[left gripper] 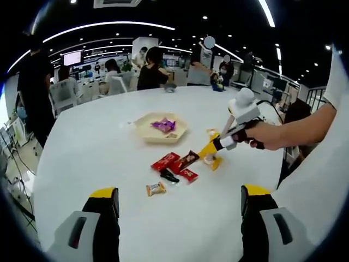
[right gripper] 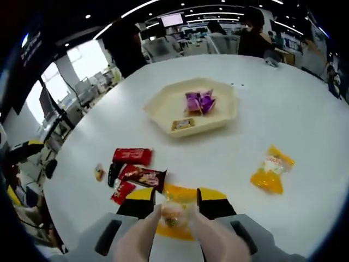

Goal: Place the target food into the container with the food tongs after gripping and lifting it, then release it inside without dropping or visibly crushing the food.

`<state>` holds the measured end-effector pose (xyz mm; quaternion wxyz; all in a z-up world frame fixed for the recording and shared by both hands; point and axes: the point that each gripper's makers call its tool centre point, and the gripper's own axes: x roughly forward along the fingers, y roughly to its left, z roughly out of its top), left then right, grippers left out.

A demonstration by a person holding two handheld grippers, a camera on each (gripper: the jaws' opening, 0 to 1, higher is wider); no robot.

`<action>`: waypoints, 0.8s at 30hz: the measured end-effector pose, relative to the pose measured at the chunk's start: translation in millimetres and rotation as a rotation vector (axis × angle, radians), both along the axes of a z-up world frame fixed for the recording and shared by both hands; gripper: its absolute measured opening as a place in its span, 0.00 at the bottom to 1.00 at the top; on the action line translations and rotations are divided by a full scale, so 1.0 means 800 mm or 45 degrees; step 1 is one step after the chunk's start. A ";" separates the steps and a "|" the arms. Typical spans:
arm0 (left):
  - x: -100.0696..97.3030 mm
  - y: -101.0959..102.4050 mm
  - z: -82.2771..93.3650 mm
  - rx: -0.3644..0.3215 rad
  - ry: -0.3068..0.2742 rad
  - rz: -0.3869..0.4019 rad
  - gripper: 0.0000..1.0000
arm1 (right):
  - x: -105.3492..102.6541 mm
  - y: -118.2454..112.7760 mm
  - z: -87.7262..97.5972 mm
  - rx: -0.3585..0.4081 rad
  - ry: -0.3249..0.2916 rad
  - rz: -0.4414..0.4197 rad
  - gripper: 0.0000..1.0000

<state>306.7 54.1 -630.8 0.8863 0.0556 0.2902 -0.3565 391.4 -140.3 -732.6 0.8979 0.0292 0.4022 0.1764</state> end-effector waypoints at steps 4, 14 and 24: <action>0.001 -0.002 0.000 -0.001 0.000 -0.004 0.92 | -0.001 0.010 0.002 -0.044 -0.035 0.093 0.30; -0.001 -0.001 -0.001 0.004 0.004 -0.004 0.92 | -0.007 0.014 -0.001 0.025 -0.027 0.035 0.30; -0.002 0.001 -0.001 0.004 0.004 0.000 0.92 | -0.006 0.019 -0.006 0.018 -0.022 0.041 0.31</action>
